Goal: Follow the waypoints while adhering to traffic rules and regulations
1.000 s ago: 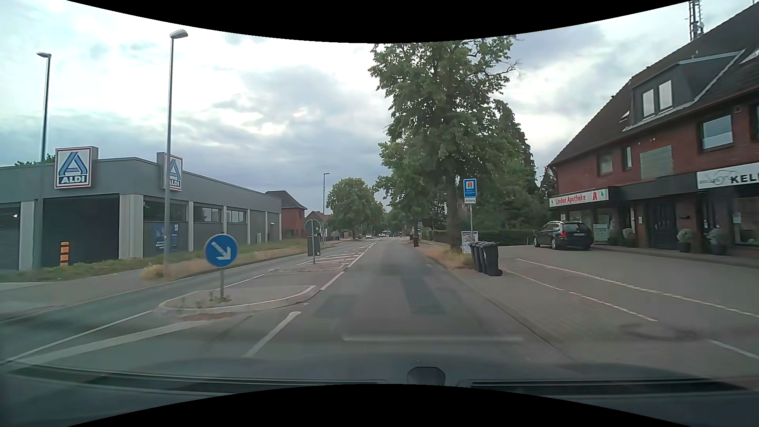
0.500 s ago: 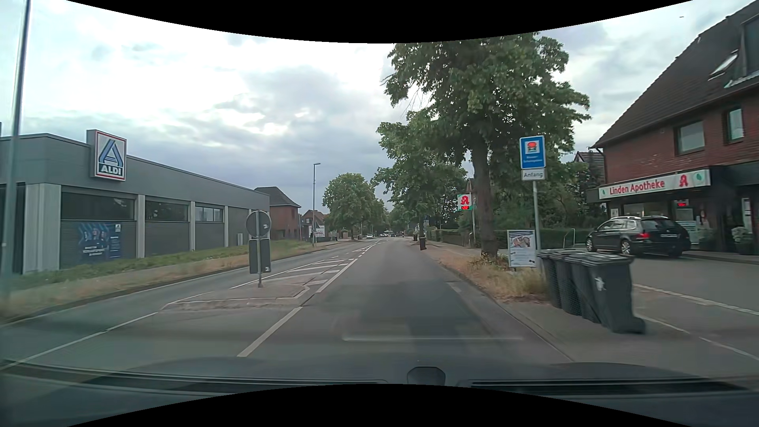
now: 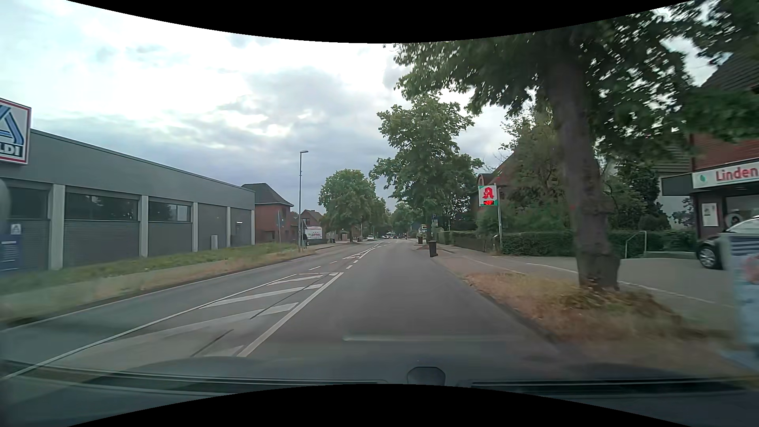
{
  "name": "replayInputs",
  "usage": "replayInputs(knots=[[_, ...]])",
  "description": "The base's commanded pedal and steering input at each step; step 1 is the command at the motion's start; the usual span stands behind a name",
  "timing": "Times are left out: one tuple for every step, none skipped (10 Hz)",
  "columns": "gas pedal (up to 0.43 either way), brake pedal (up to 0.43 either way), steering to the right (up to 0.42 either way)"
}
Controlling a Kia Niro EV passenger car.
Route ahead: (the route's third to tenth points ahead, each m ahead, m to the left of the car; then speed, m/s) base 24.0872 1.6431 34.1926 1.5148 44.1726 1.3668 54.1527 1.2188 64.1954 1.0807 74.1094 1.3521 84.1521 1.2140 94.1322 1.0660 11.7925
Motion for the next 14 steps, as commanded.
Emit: replayInputs(knots=[[0.059, 0.0, -0.011], [0.039, 0.0, -0.011], [0.039, 0.0, -0.01], [0.039, 0.0, -0.01], [0.039, 0.0, -0.008], [0.039, 0.0, -0.008], [0.039, 0.0, -0.008], [0.039, 0.0, -0.004], [0.039, 0.0, -0.003], [0.039, 0.0, -0.001], [0.039, 0.0, 0.0], [0.008, 0.0, 0.0], [0.0, 0.0, 0.001], [0.0, 0.0, 0.003]])
